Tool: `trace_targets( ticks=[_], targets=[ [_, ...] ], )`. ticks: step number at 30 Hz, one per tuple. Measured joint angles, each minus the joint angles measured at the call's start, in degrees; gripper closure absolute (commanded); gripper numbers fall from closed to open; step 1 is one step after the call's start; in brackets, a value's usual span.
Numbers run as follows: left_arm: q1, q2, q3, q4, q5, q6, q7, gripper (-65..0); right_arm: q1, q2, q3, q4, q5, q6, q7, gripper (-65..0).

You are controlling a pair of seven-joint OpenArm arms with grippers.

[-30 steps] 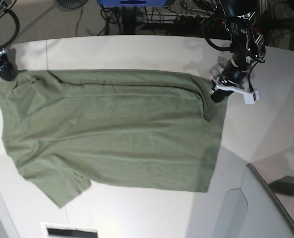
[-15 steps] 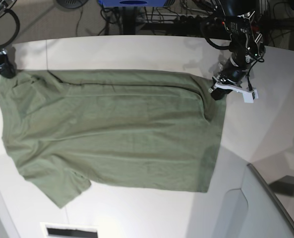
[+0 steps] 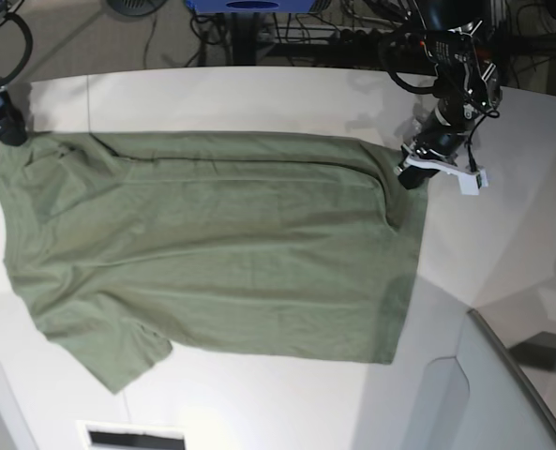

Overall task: Layout the t-shirt on the table in an organized manner, then fold the t-shirt properly
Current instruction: 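Hold the hem corners with both grippers and adjust the shirt, then lift the hem with both grippers and pull it taut toward the robot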

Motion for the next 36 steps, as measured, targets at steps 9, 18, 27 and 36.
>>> trace_targets(
  ticks=[9, 18, 27, 36],
  targets=[
    [1.1, 0.0, 0.2, 2.4, 0.8, 0.4, 1.7, 0.0, 3.5, 0.3, -0.3, -5.3, 1.2, 0.7, 3.4, -19.5],
    [1.4, 0.0, 0.2, 2.6, 0.7, 0.4, 1.7, 0.0, 3.5, 0.1, -0.3, -5.7, 0.3, 0.3, 4.0, 0.0],
    [2.2, -1.0, 0.2, 16.4, 3.2, 6.0, 15.3, 0.0, 2.8, 0.9, -0.3, 4.2, -3.3, -1.2, -7.6, -0.2],
    [-7.1, -4.4, -0.2, 24.7, 2.1, 8.0, 25.9, 0.0, 12.0, 3.3, -0.6, 16.7, -2.2, -0.9, -16.8, -0.2]
  ],
)
